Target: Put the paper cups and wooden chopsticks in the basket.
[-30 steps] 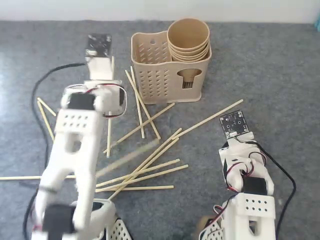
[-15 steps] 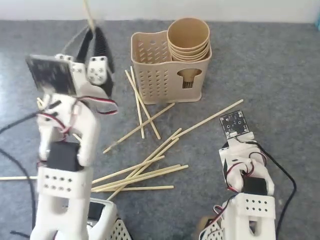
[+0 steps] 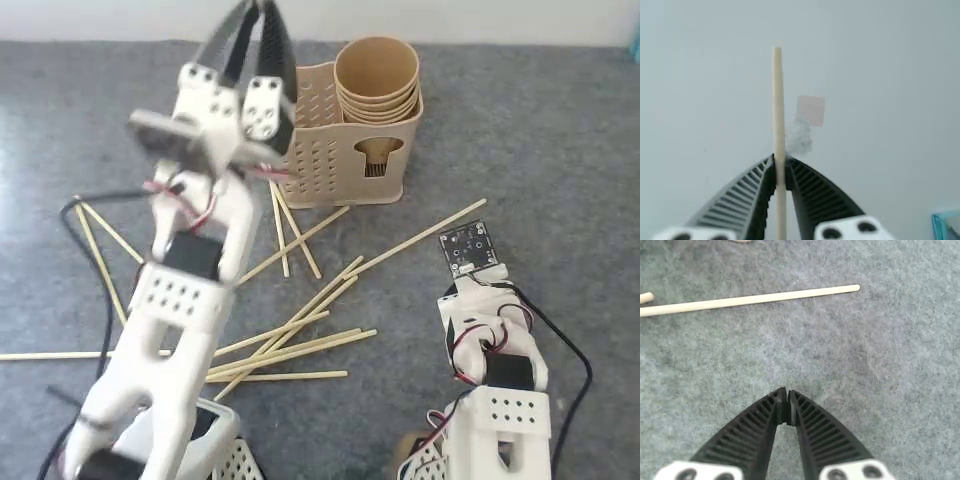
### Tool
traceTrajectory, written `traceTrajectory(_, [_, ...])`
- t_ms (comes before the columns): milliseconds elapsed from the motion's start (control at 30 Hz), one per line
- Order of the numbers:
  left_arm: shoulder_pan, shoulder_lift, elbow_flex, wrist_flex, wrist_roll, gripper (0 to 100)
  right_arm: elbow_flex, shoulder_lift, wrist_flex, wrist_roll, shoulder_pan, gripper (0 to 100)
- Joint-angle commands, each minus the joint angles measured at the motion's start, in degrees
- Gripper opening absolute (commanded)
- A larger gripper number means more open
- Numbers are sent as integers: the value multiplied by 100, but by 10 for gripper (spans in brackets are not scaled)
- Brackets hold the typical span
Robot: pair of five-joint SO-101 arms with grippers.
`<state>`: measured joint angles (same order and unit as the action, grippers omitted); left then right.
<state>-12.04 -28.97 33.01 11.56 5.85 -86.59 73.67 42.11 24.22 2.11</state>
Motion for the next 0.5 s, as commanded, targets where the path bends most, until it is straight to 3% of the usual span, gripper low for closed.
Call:
traceTrajectory(0, [26,791,-760,149,0,13,35,110,-145,88,13,9])
traceTrajectory(300, [273,2127,-1587,123,0,23,35,110,-215,88,22,9])
traceTrajectory(467, [396,1881,-1103,97,0,227,-35,110,-338,97,22,9])
